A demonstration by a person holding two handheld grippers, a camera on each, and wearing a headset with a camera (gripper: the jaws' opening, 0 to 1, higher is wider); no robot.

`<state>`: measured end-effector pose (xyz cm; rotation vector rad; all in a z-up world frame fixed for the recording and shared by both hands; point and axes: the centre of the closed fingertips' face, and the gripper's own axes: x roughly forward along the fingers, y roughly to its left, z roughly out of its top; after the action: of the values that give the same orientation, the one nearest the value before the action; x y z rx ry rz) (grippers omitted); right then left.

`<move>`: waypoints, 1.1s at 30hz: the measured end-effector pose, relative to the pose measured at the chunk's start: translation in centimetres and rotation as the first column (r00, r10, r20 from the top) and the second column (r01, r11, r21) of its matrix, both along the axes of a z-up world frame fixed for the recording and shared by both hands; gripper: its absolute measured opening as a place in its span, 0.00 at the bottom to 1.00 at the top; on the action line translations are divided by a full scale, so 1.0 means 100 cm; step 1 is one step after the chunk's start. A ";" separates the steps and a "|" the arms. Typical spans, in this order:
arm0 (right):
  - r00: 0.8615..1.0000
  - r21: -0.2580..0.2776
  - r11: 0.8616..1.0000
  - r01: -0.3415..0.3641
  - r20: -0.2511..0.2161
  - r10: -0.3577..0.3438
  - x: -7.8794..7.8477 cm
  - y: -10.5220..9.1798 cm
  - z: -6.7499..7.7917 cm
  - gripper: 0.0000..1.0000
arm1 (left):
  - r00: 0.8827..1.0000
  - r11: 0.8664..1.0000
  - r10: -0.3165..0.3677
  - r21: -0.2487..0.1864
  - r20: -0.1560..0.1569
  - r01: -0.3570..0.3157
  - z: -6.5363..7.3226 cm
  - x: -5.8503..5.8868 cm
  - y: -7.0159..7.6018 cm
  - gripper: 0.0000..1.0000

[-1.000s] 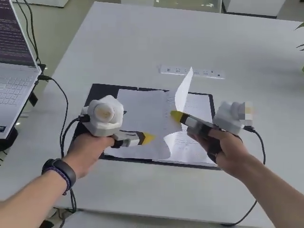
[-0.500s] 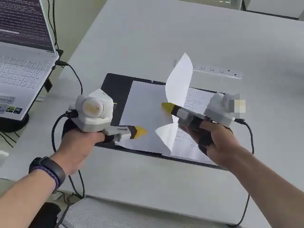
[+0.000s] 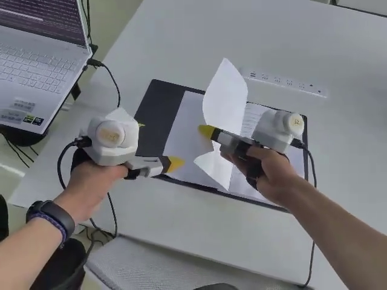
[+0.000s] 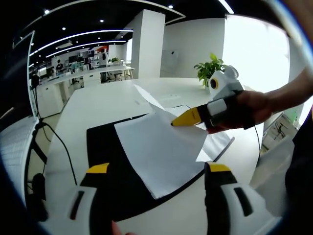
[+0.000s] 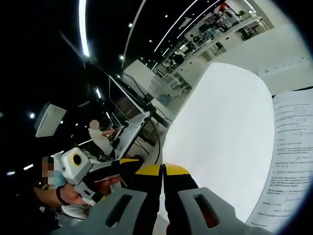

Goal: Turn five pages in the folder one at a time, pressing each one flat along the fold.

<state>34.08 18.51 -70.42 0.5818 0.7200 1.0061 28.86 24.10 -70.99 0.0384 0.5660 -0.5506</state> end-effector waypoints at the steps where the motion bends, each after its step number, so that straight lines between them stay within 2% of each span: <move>1: 1.000 -0.002 1.000 -0.005 -0.006 0.005 -0.001 0.003 -0.003 0.00 | 1.000 1.000 0.001 0.001 -0.001 -0.001 -0.001 0.000 0.002 0.77; 6: 0.998 -0.037 0.998 -0.052 -0.034 0.051 -0.008 0.017 -0.021 0.00 | 1.000 1.000 0.012 -0.002 0.001 -0.012 0.001 -0.005 0.007 0.77; 13: 0.994 -0.065 0.996 -0.068 -0.089 0.062 -0.009 0.030 -0.047 0.00 | 1.000 1.000 0.025 -0.008 -0.012 -0.025 0.000 -0.016 0.011 0.77; 17: 0.989 -0.077 0.995 -0.070 -0.134 0.059 -0.014 0.038 -0.056 0.00 | 0.999 0.999 0.036 -0.013 -0.024 -0.036 -0.002 -0.019 0.016 0.77; 25: 0.982 -0.114 0.990 -0.083 -0.180 0.062 -0.024 0.051 -0.072 0.00 | 0.998 0.999 0.050 -0.019 -0.035 -0.051 -0.004 -0.020 0.021 0.77; 33: 0.972 -0.160 0.985 -0.062 -0.234 0.024 -0.009 0.048 -0.106 0.00 | 0.998 0.999 0.044 -0.019 -0.050 -0.045 -0.008 -0.018 0.020 0.77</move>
<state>33.23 23.30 -80.97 0.5441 1.0174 0.9161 27.02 26.10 -71.76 -0.0066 0.6078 -0.5151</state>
